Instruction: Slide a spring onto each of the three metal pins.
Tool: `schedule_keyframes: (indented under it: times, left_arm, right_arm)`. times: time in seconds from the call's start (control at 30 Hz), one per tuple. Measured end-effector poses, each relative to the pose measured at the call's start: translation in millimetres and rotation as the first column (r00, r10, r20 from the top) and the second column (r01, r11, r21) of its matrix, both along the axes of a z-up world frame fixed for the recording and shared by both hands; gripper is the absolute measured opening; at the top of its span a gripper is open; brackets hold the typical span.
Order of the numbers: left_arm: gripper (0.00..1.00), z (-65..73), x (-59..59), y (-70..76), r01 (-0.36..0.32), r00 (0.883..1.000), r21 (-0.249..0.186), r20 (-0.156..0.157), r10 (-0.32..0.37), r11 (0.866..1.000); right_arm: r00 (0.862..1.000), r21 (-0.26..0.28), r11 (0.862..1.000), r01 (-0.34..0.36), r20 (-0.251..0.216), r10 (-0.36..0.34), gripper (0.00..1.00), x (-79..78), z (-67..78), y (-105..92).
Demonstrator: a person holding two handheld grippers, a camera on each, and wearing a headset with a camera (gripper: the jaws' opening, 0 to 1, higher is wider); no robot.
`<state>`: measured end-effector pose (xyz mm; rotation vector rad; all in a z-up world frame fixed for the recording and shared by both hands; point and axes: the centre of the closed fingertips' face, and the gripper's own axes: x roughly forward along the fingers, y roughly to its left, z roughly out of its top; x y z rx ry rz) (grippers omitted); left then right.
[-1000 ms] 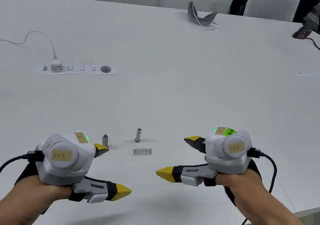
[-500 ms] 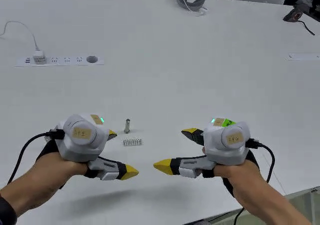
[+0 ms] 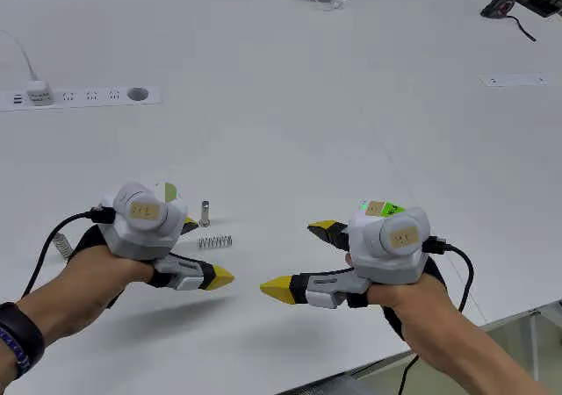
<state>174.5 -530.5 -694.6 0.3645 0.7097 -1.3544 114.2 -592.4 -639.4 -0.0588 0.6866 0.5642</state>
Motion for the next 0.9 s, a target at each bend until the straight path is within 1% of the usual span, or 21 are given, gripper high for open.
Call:
schedule_keyframes:
  times: [0.13,0.23,0.3,0.4,0.47,0.53,0.57,0.63,0.7,0.73,0.77,0.8,0.9]
  left_arm:
    - [0.62,-6.7,1.3,-5.5,-0.001,1.0,0.008,-0.004,0.001,1.0]
    - [0.61,-14.3,2.7,-9.1,-0.003,1.0,0.016,-0.013,0.004,1.0]
    - [0.57,-18.5,4.9,-9.8,-0.009,1.0,0.023,-0.009,0.009,1.0]
    - [0.56,-25.2,8.5,-11.3,-0.019,1.0,0.031,-0.02,0.02,0.999]
    - [0.53,-27.8,10.0,-11.9,-0.022,1.0,0.033,-0.019,0.022,0.999]
    - [0.5,-32.6,12.7,-9.9,-0.012,1.0,0.062,0.014,0.011,0.998]
    - [0.47,-33.8,12.4,-10.2,-0.005,1.0,0.065,0.02,0.004,0.998]
    - [0.45,-36.9,13.8,-9.8,-0.01,1.0,0.068,0.013,0.009,0.998]
    - [0.42,-40.4,15.6,-8.8,-0.014,1.0,0.075,0.016,0.013,0.997]
    - [0.39,-41.5,15.6,-6.8,-0.019,0.999,0.087,0.027,0.017,0.996]
    - [0.35,-39.9,20.3,-6.6,-0.028,0.998,0.087,0.062,0.023,0.996]
    - [0.31,-39.3,21.0,-6.4,-0.025,0.997,0.089,0.075,0.018,0.996]
    - [0.25,-39.5,24.4,-5.9,-0.041,0.995,0.097,0.09,0.032,0.994]
  right_arm:
    - [1.0,0.003,1.0,0.004,-0.007,-0.004,0.76,-1.6,-2.3,-1.1]
    - [1.0,0.0,1.0,0.001,-0.014,-0.001,0.76,-3.2,-4.0,-2.2]
    - [1.0,0.002,1.0,0.002,-0.015,-0.002,0.76,-3.9,-4.1,-2.9]
    - [1.0,0.002,1.0,0.008,-0.022,-0.008,0.76,-5.5,-5.9,-6.1]
    - [1.0,0.003,1.0,0.011,-0.025,-0.011,0.76,-6.1,-6.9,-7.6]
    - [1.0,0.004,1.0,0.014,-0.028,-0.013,0.75,-7.0,-7.5,-8.4]
    - [0.999,0.004,1.0,0.015,-0.03,-0.015,0.75,-7.4,-8.0,-8.8]
    - [0.999,0.007,1.0,0.016,-0.031,-0.016,0.75,-7.8,-8.4,-8.6]
    - [0.999,0.011,1.0,0.019,-0.031,-0.018,0.74,-7.9,-8.4,-8.1]
    - [0.999,0.014,1.0,0.02,-0.033,-0.019,0.74,-8.4,-8.9,-7.9]
    - [0.999,0.015,1.0,0.019,-0.035,-0.019,0.74,-8.9,-9.2,-7.7]
    - [0.999,0.014,1.0,0.018,-0.037,-0.018,0.74,-9.6,-9.4,-7.7]
    - [0.999,0.011,1.0,0.013,-0.042,-0.012,0.74,-12.5,-10.3,-8.2]
